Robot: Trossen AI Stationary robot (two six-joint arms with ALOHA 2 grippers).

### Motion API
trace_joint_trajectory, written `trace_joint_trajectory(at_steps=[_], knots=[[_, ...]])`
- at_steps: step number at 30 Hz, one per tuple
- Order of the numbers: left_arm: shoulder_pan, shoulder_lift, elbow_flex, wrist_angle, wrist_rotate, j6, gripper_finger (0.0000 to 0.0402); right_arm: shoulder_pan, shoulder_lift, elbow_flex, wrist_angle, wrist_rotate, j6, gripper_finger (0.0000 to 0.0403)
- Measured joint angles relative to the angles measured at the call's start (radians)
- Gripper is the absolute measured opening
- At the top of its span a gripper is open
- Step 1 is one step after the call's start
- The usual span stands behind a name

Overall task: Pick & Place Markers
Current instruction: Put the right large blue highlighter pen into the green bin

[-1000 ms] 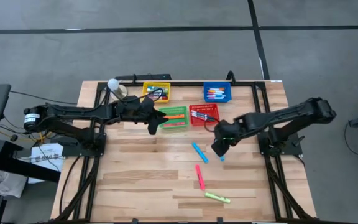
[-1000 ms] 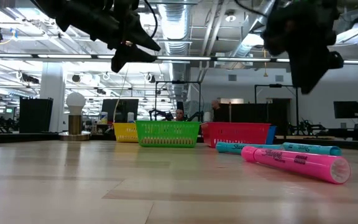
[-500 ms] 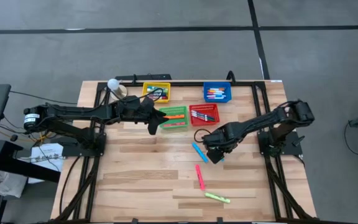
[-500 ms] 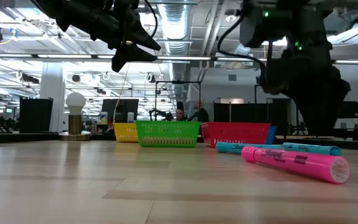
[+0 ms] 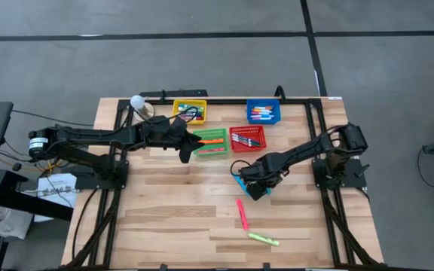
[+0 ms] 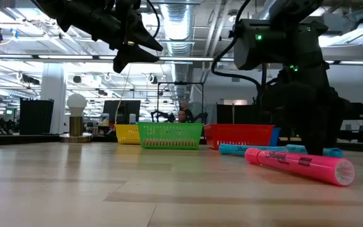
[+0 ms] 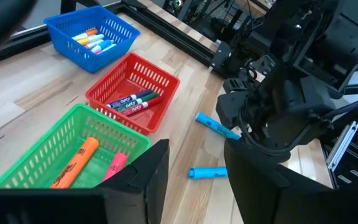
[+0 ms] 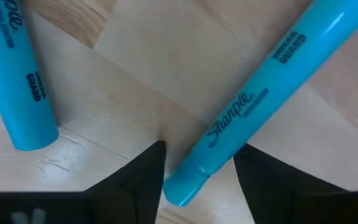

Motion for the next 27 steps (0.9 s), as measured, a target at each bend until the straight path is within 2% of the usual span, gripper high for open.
trace_joint_trajectory(at_steps=[6, 14, 21, 24, 27], knots=[[0.0, 0.0, 0.0, 0.0, 0.0, 0.0, 0.0153, 0.0, 0.025, 0.003, -0.002, -0.004, 0.0, 0.0132], [0.0, 0.0, 0.0, 0.003, 0.0, 0.0, 0.0153, 0.001, -0.036, -0.008, -0.03, 0.022, 0.015, 0.0045], [0.0, 0.0, 0.0, 0.016, 0.0, -0.006, 0.0153, 0.019, -0.22, -0.006, -0.065, 0.038, 0.016, 0.0045], [0.0, 0.0, 0.0, 0.032, 0.009, -0.006, 0.0153, 0.034, -0.332, -0.006, -0.022, 0.096, 0.009, 0.0052], [0.0, 0.0, 0.0, 0.076, 0.037, -0.007, 0.0153, 0.04, -0.441, -0.005, 0.061, 0.196, -0.011, 0.0053]])
